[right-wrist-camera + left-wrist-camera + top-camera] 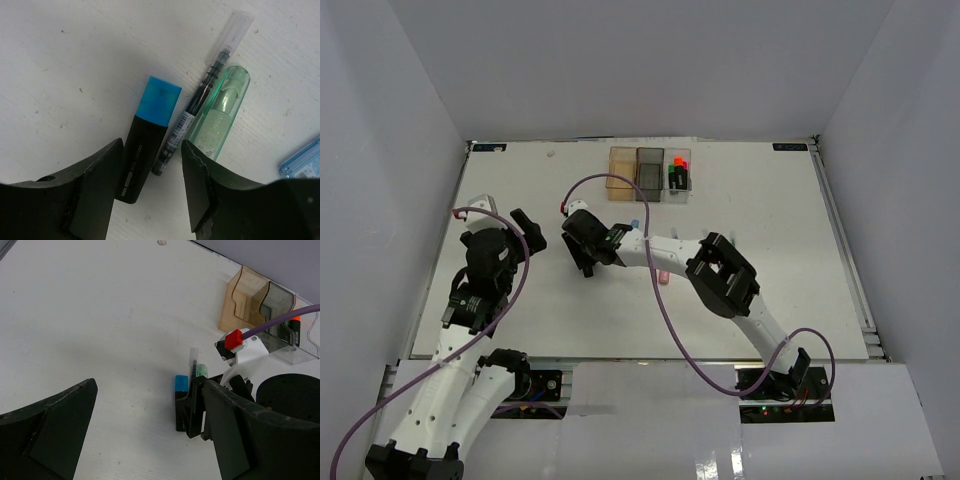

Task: Sort the stationery into containers
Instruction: Move the pen to the center of the board.

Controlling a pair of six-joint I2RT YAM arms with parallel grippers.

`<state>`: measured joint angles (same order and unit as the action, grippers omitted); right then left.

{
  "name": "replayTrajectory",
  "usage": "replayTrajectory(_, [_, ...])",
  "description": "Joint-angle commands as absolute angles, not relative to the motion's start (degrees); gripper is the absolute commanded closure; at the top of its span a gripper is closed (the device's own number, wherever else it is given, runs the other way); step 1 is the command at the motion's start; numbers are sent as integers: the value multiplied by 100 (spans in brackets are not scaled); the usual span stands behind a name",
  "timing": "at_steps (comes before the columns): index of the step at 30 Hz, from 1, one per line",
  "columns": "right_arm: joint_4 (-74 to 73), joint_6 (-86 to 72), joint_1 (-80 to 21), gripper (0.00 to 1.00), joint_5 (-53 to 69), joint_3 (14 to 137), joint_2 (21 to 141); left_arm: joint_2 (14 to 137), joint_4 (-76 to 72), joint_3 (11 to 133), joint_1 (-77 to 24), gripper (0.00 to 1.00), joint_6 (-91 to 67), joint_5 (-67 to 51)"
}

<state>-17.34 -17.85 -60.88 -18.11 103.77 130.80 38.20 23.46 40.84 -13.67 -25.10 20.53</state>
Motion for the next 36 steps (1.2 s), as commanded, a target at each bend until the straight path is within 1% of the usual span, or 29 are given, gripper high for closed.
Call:
replayTrajectory(1, [-1512, -1855, -6100, 44, -1942, 10661, 13175, 3823, 2294, 4043, -1336, 2, -2487, 1943])
replayTrajectory(13, [-1318, -1688, -6152, 48, -1916, 10705, 13394, 3920, 2259, 4052, -1318, 2, -2461, 1740])
replayTrajectory(21, [-1309, -1661, -6179, 48, -2039, 10617, 13456, 3973, 2250, 4043, -1318, 2, -2443, 1653])
replayTrajectory(26, [-1274, -1731, -6179, 46, -2311, 10048, 13131, 4034, 2241, 4034, -1318, 2, -2434, 1556])
replayTrajectory(36, [-1090, -1942, -6179, 47, -2390, 8834, 12296, 4166, 2241, 4052, -1310, 2, -2417, 1433])
